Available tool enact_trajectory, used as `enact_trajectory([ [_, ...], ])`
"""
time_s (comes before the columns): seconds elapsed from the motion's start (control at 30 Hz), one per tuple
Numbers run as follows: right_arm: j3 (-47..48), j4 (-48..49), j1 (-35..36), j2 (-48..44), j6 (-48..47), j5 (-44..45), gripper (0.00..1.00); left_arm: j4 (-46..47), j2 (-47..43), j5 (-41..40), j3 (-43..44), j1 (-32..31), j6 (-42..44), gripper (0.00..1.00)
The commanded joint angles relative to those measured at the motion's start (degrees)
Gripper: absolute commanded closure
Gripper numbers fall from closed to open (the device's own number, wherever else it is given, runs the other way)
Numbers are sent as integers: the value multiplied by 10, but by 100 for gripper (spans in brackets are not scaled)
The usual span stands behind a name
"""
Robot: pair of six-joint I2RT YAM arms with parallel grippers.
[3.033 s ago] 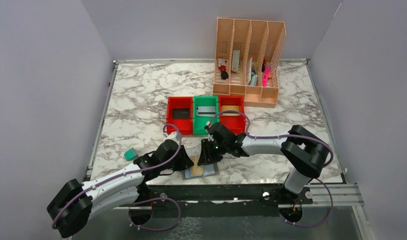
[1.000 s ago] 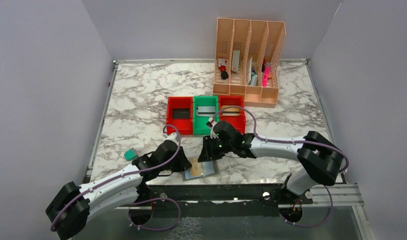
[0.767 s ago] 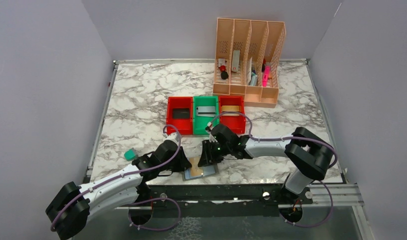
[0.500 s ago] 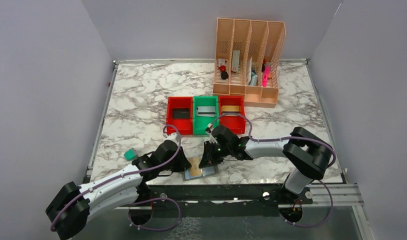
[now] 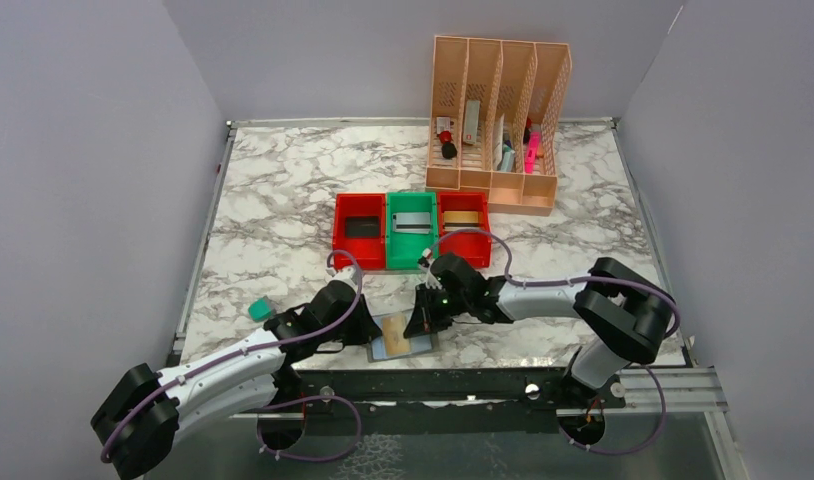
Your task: Take the credit cards out of the card holder
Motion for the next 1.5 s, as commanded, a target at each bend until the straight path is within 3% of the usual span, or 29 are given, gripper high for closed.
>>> enact_trajectory([
  [0.0, -28, 16, -16, -27, -1, -15, 97, -17, -7, -6, 8, -1, 6, 85],
  [0.2, -43, 42, -24, -24, 8, -45, 97, -16, -9, -2, 14, -1, 10, 84],
  [0.4, -58, 87, -27, -7, 51, -50, 96, 15, -25, 19, 36, -1, 16, 63],
  [0.53, -63, 112, -27, 10, 73, -49, 96, 64, 2, 53, 42, -1, 29, 60],
  [0.7, -69, 107, -28, 11, 81, -29, 96, 48, 82, 79, 66, -1, 53, 64],
  [0.83, -79, 112, -33, 0, 88, -25, 91, -12, 130, 52, 84, -5, 51, 72],
  [1.03, -90, 142, -38, -12, 95, -48, 81, -50, 154, 35, 100, -8, 57, 79],
  [1.23, -118, 226, -41, 14, 146, -63, 78, -50, 169, 37, 102, -14, 58, 81],
  [1.33, -138, 282, -44, 25, 172, -70, 81, -50, 172, 37, 102, -19, 57, 83],
  [1.47, -146, 288, -48, 22, 175, -68, 88, -50, 173, 29, 99, -22, 54, 84],
])
